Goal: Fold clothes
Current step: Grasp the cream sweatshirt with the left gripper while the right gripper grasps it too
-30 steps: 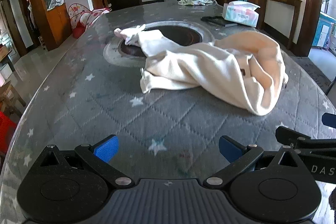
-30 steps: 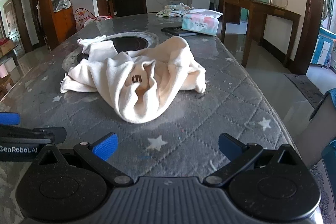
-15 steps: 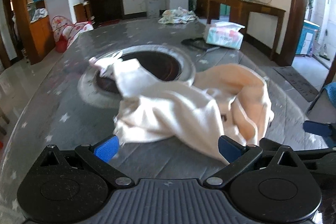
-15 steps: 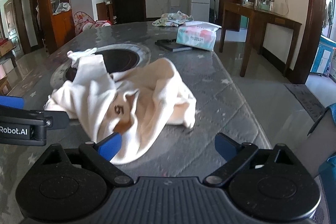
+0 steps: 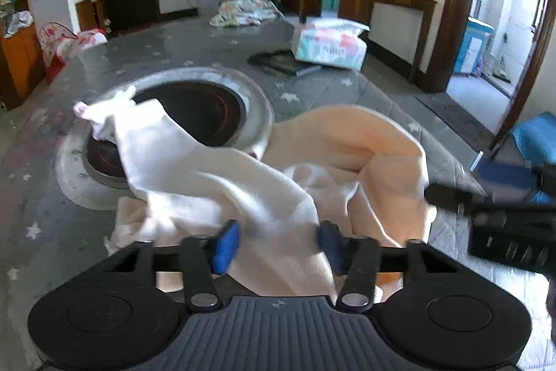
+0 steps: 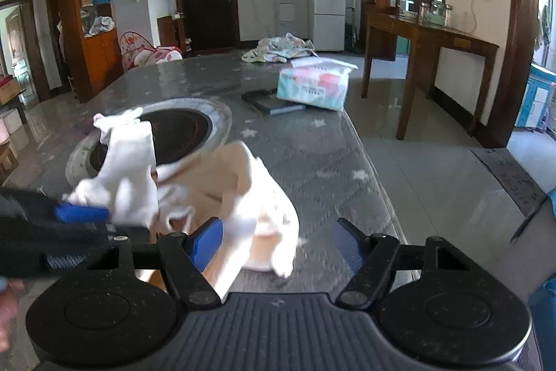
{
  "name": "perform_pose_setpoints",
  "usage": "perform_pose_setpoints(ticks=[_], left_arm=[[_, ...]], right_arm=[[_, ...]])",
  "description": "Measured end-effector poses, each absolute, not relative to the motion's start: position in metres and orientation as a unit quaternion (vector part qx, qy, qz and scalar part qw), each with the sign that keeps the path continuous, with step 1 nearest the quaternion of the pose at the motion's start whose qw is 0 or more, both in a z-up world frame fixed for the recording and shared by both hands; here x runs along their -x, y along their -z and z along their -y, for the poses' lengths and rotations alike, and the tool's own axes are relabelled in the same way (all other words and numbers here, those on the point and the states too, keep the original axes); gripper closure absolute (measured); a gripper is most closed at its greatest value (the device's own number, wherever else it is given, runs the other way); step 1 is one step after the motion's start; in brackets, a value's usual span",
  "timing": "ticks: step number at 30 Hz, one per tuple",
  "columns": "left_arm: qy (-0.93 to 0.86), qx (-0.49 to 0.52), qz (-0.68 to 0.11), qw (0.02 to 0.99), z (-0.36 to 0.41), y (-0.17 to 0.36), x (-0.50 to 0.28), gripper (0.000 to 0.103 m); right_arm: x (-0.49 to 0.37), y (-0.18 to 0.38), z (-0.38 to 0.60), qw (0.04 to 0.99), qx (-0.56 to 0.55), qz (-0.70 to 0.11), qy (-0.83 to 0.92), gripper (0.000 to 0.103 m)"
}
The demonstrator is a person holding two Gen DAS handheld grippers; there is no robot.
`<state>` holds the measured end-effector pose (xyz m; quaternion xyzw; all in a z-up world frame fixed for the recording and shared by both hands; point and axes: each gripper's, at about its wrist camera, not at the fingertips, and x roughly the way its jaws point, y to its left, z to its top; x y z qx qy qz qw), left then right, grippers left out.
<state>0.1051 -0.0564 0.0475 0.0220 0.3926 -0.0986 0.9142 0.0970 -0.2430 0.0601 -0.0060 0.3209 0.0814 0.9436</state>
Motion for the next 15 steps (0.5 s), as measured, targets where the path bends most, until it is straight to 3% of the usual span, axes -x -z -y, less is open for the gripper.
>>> perform_pose_setpoints(ticks=[2,5,11,15], left_arm=[[0.106,-0.016,-0.394,0.913,0.054,-0.044,-0.105,0.082],[0.113,0.004,-0.392,0.913,0.047,-0.044,-0.104,0.094],[0.112,0.037,-0.378,0.918,0.029,-0.054,-0.094,0.097],[0.107,0.059,-0.375,0.919,0.013,-0.058,-0.084,0.097]], right_arm=[[-0.105,-0.063,0.240,0.944,0.006,-0.316,-0.096,0.037],[-0.119,-0.062,0.235,0.941,0.003,-0.317,-0.116,0.050],[-0.142,-0.047,0.227,0.927,-0.004,-0.348,-0.142,0.086],[-0.130,-0.047,0.234,0.927,-0.016,-0.342,-0.156,0.095]])
